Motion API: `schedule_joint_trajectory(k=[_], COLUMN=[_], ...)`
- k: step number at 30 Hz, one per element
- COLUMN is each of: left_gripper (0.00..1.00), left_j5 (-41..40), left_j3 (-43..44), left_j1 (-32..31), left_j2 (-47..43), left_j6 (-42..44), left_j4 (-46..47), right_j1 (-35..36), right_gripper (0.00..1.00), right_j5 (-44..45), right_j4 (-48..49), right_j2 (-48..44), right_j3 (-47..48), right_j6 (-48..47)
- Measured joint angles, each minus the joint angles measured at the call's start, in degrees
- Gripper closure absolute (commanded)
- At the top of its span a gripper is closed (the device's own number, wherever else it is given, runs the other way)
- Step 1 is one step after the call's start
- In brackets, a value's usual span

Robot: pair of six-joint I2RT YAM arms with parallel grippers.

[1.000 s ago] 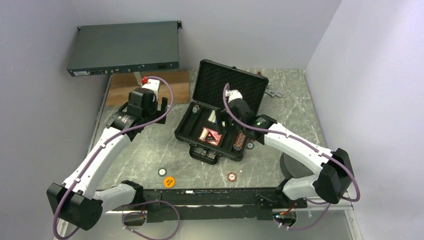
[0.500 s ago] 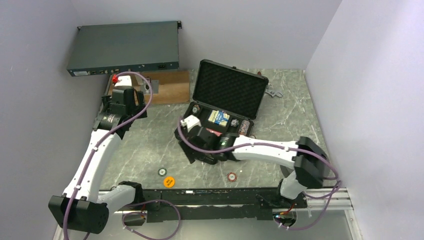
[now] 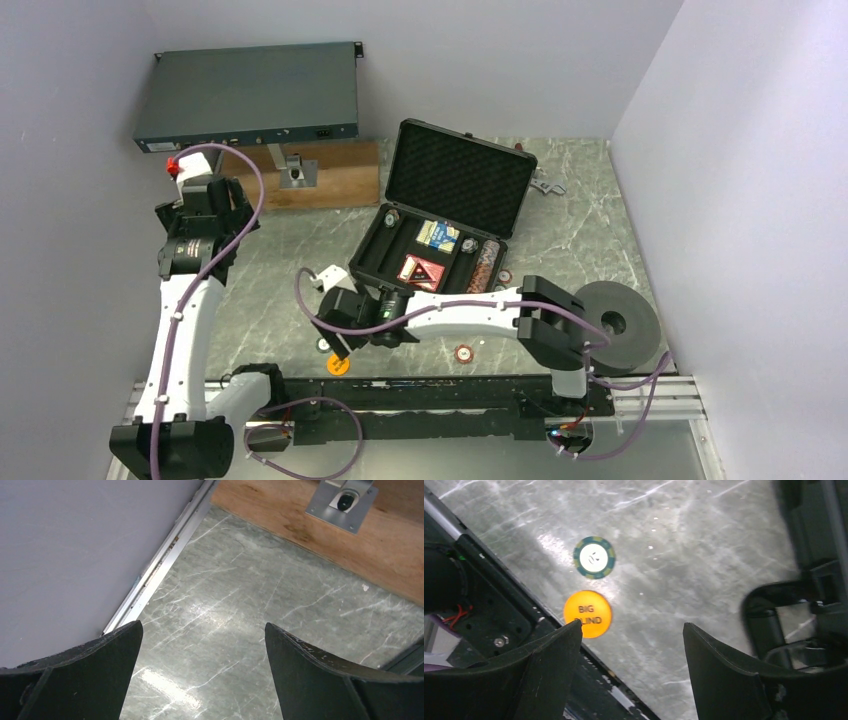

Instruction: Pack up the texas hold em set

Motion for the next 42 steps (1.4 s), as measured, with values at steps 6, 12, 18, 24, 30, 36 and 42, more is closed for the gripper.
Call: schedule_joint_trajectory(k=[6,12,18,24,30,36,42], left_gripper=[0.01,0.01,0.01,0.01,0.01,0.01,0.01], left_j5=[1.18,1.81,2.29,2.34,2.51,2.73,2.71], left_j3=[0.00,0.00,0.00,0.00,0.00,0.00,0.00], left_j1=[2.05,2.56,2.64,2.71,2.71,2.71,2.71], left_j2=[-0.26,-0.26,-0.26,-0.26,-0.26,-0.26,-0.26], left_j6=[-0.52,-0.52,-0.52,-0.50,-0.50,-0.50,-0.50], left_j4=[0.04,0.04,0.20,0.59,0.85,0.87,0.87], right_j1=[2.40,3.48,4.63,5.09,5.11,5.11,5.11], right_gripper=[0.23,0.22,0.22,0.22,0.22,0.22,0.25], right_j5=[-0.15,0.07,1.86,1.90,1.88,1.75,1.75], right_j4=[-2.12,-5.73,-10.82,-13.73,-15.74,-18.01,-19.39], right_j2=[4.24,7.32,11.34,13.60,16.22,19.12,20.68], right_j3=[4.46,6.91,12.83,15.52,17.46,20.50,22.99], right_j6=[5.42,11.26,16.09,19.15,21.11,22.01,22.23])
